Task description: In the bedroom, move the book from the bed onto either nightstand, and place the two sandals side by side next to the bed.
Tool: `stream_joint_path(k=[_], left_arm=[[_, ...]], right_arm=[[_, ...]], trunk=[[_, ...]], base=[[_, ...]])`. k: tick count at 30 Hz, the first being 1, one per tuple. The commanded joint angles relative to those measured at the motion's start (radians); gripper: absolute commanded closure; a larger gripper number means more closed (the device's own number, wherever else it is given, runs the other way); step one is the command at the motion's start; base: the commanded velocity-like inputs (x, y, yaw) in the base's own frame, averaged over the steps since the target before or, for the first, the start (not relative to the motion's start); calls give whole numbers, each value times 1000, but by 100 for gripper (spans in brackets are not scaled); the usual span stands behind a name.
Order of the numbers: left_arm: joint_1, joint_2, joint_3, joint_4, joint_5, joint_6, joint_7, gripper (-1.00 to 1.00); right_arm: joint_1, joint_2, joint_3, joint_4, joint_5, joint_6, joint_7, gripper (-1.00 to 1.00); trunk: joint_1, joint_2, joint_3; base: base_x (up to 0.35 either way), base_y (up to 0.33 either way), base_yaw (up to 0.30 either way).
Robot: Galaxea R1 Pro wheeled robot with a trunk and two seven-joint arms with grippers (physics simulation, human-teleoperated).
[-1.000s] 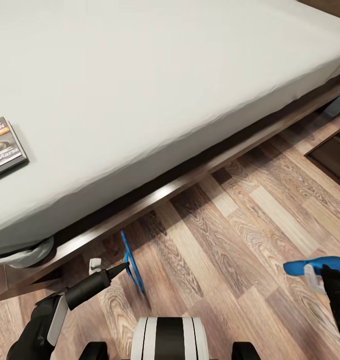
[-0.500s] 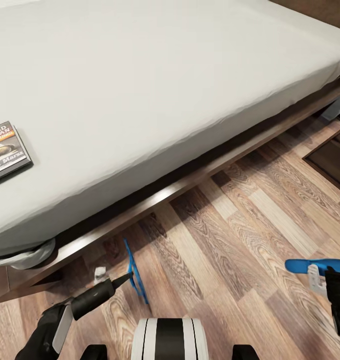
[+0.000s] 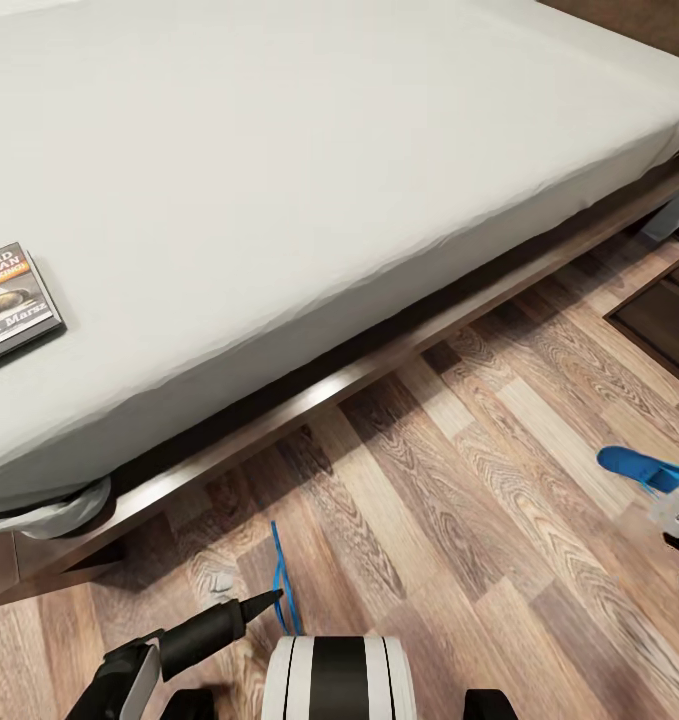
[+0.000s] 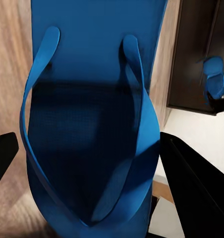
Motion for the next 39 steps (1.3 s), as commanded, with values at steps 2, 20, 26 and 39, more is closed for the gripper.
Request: stream_joint_path(k=[2,20,26,39], left_arm=[[0,3,3,-1,4,10,-4,100],[-1,14,3,-31,88,11,-3,100],[-1,13,3,-32,88,10,-2,100],[-1,13,3,-32,88,9,-1,100]], right_arm=[[0,0,-26,-22,-193,6,41,100],[0,-1,-46,0,-1236,14,173,100],[0,172,-45,7,-1302,-3,159,100],[1,250,-46,2,-1308,46,167,100]], trunk=[[0,0,0],[0,0,0],[0,0,0],[0,0,0]], base=[[0,0,0],[0,0,0],[0,0,0],[0,0,0]])
